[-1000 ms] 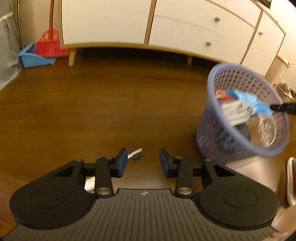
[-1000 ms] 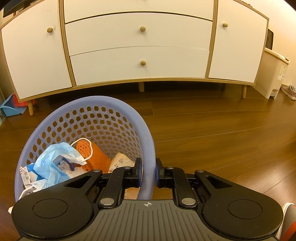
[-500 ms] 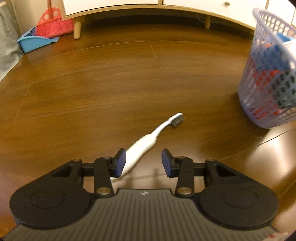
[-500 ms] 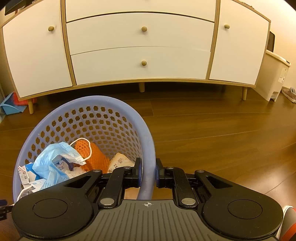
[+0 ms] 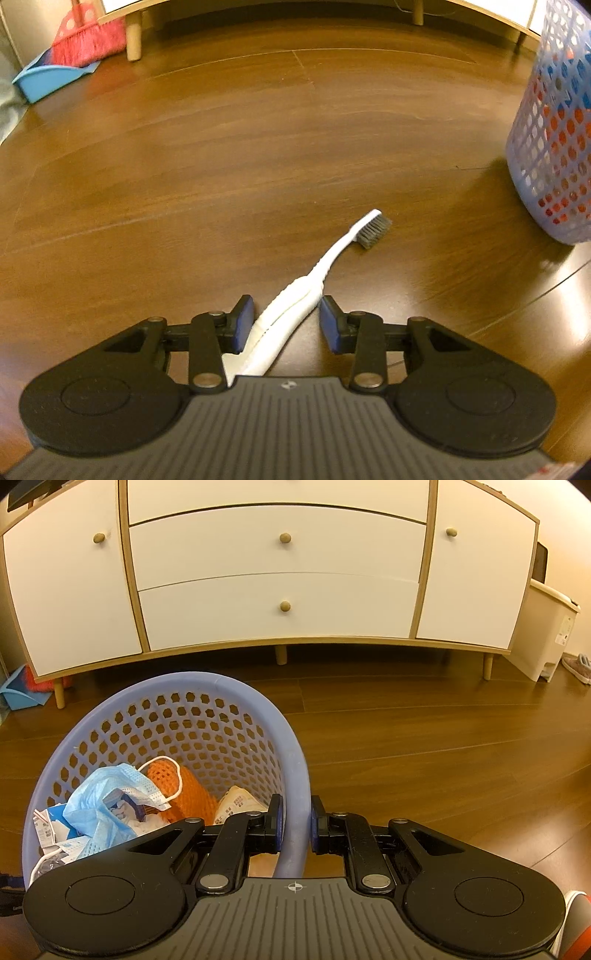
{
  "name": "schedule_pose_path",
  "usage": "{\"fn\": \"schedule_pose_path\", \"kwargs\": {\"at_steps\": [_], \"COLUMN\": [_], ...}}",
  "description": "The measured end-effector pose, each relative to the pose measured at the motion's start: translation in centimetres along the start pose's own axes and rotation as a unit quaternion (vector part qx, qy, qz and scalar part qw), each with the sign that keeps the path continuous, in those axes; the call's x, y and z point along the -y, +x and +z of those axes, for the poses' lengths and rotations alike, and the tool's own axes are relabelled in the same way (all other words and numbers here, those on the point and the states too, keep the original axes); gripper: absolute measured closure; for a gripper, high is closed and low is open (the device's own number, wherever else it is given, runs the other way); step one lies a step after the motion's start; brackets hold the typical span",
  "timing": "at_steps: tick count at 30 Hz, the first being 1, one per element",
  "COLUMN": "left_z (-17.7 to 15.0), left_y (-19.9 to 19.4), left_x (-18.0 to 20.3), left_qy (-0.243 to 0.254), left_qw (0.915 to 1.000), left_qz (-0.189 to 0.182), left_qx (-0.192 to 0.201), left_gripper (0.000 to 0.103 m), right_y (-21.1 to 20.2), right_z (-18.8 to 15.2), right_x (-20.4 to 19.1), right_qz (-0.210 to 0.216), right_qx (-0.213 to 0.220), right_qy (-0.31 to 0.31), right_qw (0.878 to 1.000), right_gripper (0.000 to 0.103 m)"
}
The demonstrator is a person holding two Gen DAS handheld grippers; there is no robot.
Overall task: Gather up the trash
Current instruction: 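Close the left tool on the toothbrush handle, then lift the toothbrush and carry it over the wastebasket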
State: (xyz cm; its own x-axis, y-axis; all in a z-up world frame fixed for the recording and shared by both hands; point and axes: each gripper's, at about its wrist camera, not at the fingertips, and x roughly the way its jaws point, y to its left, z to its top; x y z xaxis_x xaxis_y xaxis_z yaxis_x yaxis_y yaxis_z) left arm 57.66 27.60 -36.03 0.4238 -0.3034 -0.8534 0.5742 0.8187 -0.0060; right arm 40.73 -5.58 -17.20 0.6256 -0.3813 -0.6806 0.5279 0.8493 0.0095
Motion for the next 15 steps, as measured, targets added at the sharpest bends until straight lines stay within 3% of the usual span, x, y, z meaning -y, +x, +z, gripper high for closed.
{"fn": "schedule_pose_path", "kwargs": {"at_steps": [3,15], "left_z": [-0.2,-0.1], "left_y": [-0.4,-0.7], "left_x": [0.4,1.6], "left_qy": [-0.019,-0.043], "left_qw": [0.9998,0.9990], "left_qz": [-0.007,-0.003], "left_qx": [-0.005,-0.007], "left_gripper": [0.085,0.081], "right_y": [-0.1,-0.2], "right_z": [-0.1,-0.1], "right_x": [0.0,0.1], "right_qz": [0.001,0.000], "right_qx": [0.001,0.002], "right_qy": [0.001,0.001], "right_qw": [1.000,1.000], "right_gripper": [0.093,0.093]}}
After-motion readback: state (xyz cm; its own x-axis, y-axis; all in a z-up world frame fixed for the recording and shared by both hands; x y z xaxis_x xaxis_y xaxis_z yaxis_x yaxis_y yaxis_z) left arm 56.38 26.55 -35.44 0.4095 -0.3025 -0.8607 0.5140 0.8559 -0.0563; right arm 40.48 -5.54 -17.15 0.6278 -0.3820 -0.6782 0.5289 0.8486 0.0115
